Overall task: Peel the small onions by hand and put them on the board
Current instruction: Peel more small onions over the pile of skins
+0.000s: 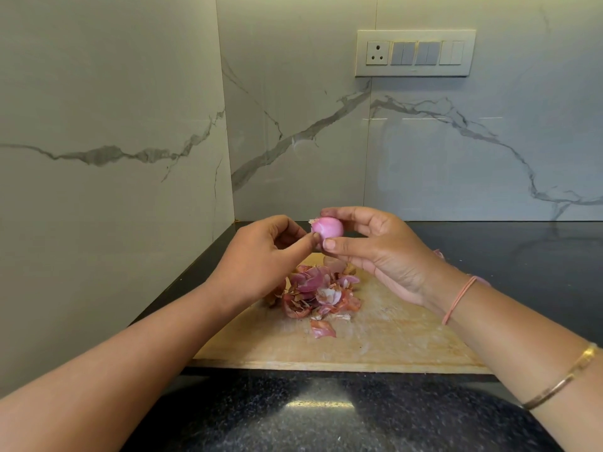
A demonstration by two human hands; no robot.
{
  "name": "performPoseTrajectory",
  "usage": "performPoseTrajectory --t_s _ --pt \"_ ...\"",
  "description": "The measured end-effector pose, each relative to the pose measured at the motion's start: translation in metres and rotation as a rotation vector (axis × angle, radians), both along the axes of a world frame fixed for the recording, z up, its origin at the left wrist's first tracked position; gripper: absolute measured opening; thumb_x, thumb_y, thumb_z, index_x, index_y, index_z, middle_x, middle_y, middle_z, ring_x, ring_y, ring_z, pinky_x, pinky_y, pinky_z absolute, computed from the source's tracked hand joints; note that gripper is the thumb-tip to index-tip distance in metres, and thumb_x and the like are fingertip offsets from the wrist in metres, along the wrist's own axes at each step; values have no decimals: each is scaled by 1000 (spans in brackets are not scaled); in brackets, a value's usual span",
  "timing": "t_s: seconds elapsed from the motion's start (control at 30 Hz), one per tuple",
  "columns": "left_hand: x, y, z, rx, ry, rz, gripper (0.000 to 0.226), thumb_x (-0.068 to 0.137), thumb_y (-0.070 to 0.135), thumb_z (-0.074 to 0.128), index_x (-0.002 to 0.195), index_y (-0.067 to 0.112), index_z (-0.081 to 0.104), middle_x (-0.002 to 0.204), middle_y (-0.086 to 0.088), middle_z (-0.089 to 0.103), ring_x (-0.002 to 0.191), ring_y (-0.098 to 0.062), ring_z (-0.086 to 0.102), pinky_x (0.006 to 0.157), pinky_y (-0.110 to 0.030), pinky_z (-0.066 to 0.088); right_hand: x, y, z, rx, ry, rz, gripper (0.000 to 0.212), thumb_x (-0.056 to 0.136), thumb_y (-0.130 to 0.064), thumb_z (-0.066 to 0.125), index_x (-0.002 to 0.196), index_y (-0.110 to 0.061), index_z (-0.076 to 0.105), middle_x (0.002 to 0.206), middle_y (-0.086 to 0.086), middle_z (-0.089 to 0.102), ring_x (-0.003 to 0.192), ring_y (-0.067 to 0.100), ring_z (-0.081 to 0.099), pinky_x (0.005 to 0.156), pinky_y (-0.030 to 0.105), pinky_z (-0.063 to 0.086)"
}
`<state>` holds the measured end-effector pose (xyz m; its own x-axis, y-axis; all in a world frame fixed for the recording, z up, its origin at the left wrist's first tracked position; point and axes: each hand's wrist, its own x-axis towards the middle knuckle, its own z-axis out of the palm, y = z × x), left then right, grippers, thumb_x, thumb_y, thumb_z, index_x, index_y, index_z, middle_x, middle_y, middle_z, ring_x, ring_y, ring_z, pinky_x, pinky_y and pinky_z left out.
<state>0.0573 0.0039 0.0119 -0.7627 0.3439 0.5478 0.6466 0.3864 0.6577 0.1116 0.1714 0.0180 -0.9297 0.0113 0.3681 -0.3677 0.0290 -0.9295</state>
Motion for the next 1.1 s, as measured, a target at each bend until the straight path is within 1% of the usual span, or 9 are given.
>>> performPoseTrajectory --t_s 0.17,0.23,0.33,0.47,0.67,0.77,0.8,0.93,1.1 --pt "2 0 -1 10 14 -24 20 84 43 60 85 24 65 73 10 66 54 0 58 49 -16 45 -1 -6 -2 112 71 -77 34 74 1 75 97 -22 68 111 6 68 107 24 63 92 43 53" --pt "3 0 -1 42 52 -26 20 80 43 60 84 25 67 71 11 67 60 0 59 51 -16 47 -1 -7 -3 124 88 -88 32 73 0 75 96 -23 68 109 5 69 104 23 64 92 42 53" --pt "4 1 -1 63 81 -6 14 81 37 64 75 25 66 59 14 63 55 -1 56 46 -13 42 0 -8 -2 151 94 -95 32 73 -1 76 95 -22 69 107 5 69 101 21 64 88 40 55" --pt "2 1 -1 94 70 25 20 84 23 67 65 26 62 44 20 53 42 0 47 40 -9 32 1 -9 0 111 69 -57 31 76 2 73 99 -16 69 110 10 68 103 24 66 82 38 57" --pt "-1 0 0 97 77 16 11 84 19 66 73 20 70 61 5 66 45 -4 49 43 -14 37 3 -6 0 -82 -48 108 31 83 2 61 114 -6 61 108 16 69 85 27 71 72 30 59" --pt "-2 -1 1 121 44 -10 10 85 21 67 76 19 71 71 -5 71 63 -25 63 56 -35 50 1 -6 1 -152 -70 130 28 89 0 56 117 -7 56 95 20 68 72 24 68 65 29 58" --pt "-3 -1 1 128 40 -20 10 85 22 67 76 19 71 72 -7 71 65 -28 63 57 -35 50 1 -7 1 -169 -69 125 24 91 -1 54 114 -7 56 90 19 67 69 22 66 63 28 58" --pt "-2 0 0 93 58 -28 11 85 18 66 74 20 70 68 -3 69 50 -4 50 44 -13 37 0 -8 2 -171 -68 96 16 92 -6 54 107 -6 61 84 14 65 63 17 60 58 25 54" --pt "-1 1 -1 72 76 -33 11 85 18 66 75 21 70 61 4 65 46 -2 47 42 -11 34 -1 -10 0 -64 -30 2 24 82 0 66 103 -10 60 90 13 61 57 13 53 53 23 48"
